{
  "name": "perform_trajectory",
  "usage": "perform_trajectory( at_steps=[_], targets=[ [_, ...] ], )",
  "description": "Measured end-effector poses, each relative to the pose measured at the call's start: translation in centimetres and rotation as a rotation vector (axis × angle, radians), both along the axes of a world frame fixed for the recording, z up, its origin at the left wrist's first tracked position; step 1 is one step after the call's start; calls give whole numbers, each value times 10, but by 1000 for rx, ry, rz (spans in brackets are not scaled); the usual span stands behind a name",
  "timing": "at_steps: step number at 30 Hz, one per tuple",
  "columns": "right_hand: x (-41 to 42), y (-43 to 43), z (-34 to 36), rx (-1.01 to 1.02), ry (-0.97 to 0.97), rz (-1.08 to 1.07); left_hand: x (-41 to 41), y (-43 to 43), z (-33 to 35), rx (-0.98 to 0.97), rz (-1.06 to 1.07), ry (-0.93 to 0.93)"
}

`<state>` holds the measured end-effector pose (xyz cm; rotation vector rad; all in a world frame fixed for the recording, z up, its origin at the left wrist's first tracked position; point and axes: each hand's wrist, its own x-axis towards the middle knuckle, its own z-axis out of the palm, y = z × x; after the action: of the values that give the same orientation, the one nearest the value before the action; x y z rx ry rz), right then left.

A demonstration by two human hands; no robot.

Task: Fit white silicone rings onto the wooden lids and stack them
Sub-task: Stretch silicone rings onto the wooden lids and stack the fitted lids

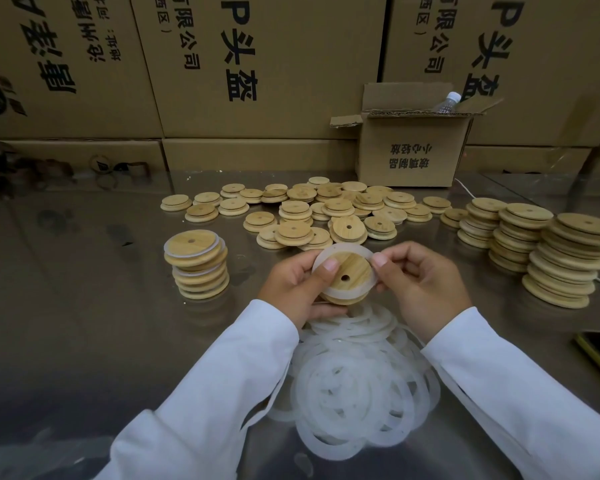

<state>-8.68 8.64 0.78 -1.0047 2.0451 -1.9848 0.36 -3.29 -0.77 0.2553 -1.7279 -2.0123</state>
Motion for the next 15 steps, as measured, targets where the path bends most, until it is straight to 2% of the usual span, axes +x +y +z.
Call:
perform_trajectory(
  at_steps=[8, 15],
  targets=[
    [-1, -1, -4, -5, 76, -83, -1, -1, -1, -116, 112, 6],
    [-1, -1, -2, 5, -1, -32, 0, -1, 0, -62, 72, 17]
  ],
)
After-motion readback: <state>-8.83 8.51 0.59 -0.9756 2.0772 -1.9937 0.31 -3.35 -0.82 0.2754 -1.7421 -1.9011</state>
